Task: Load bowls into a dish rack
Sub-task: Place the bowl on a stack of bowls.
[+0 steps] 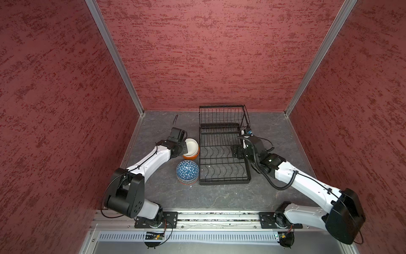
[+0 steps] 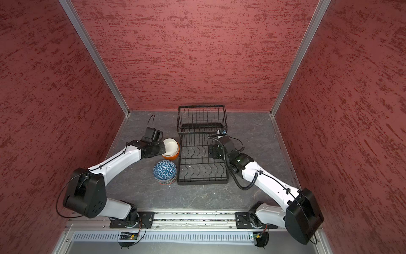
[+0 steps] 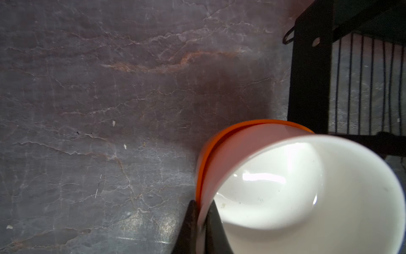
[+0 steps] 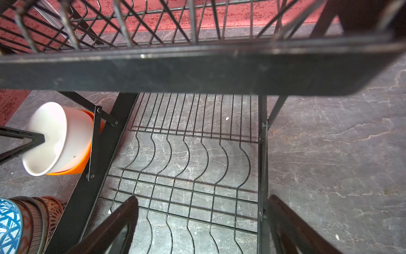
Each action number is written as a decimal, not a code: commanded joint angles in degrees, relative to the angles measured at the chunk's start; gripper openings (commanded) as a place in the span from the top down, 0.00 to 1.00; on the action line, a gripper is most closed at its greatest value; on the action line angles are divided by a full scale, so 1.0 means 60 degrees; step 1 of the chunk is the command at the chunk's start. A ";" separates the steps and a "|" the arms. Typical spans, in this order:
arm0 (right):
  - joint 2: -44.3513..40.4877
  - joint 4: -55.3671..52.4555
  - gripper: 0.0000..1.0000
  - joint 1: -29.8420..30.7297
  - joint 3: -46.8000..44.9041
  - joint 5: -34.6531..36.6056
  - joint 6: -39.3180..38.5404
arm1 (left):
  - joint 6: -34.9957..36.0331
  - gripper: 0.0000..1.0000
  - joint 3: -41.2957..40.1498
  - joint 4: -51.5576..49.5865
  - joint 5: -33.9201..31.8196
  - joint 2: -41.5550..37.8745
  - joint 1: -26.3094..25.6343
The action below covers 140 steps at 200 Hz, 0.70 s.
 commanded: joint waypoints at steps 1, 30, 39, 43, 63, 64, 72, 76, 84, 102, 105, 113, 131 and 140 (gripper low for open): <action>-0.0085 0.0247 0.08 0.0056 -0.0077 -0.0024 -0.0032 | -0.0063 1.00 0.0021 0.0850 0.0309 0.0079 -0.0050; -0.0004 0.0299 0.07 0.0049 -0.0047 -0.0027 -0.0086 | -0.0047 1.00 0.0006 0.0854 0.0259 0.0258 -0.0046; 0.0026 0.0299 0.07 0.0056 -0.0032 -0.0023 -0.0072 | -0.0047 1.00 0.0028 0.0817 0.0263 0.0282 -0.0040; 0.0040 0.0313 0.07 0.0056 -0.0032 -0.0027 -0.0071 | -0.0022 1.00 0.0033 0.0786 0.0250 0.0283 -0.0038; 0.0089 0.0328 0.07 0.0056 -0.0017 -0.0046 -0.0071 | 0.0009 1.00 0.0065 0.0708 0.0176 0.0258 -0.0040; 0.0094 0.0328 0.07 0.0056 -0.0017 -0.0051 -0.0071 | 0.0009 1.00 0.0065 0.0700 0.0176 0.0255 -0.0044; 0.0100 0.0328 0.07 0.0057 -0.0017 -0.0056 -0.0067 | 0.0018 1.00 0.0068 0.0661 0.0154 0.0223 -0.0046; 0.0114 0.0327 0.07 0.0056 -0.0021 -0.0047 -0.0058 | 0.0024 1.00 0.0078 0.0638 0.0140 0.0205 -0.0043; 0.0114 0.0340 0.07 0.0056 -0.0032 -0.0052 -0.0064 | 0.0024 0.99 0.0065 0.0623 0.0131 0.0166 -0.0041; 0.0128 0.0343 0.07 0.0056 -0.0034 -0.0056 -0.0085 | 0.0021 0.95 0.0051 0.0574 0.0129 0.0093 -0.0062; 0.0129 0.0341 0.07 0.0049 -0.0032 -0.0051 -0.0085 | 0.0023 0.95 0.0050 0.0562 0.0127 0.0075 -0.0056; 0.0129 0.0329 0.07 0.0056 -0.0030 -0.0041 -0.0085 | 0.0012 0.93 0.0036 0.0562 0.0131 0.0047 -0.0050; 0.0115 0.0335 0.07 0.0058 -0.0057 -0.0027 -0.0085 | -0.0002 0.87 0.0039 0.0522 0.0131 0.0030 -0.0062; 0.0114 0.0339 0.07 0.0058 -0.0076 -0.0026 -0.0084 | 0.0003 0.86 0.0061 0.0509 0.0133 0.0012 -0.0071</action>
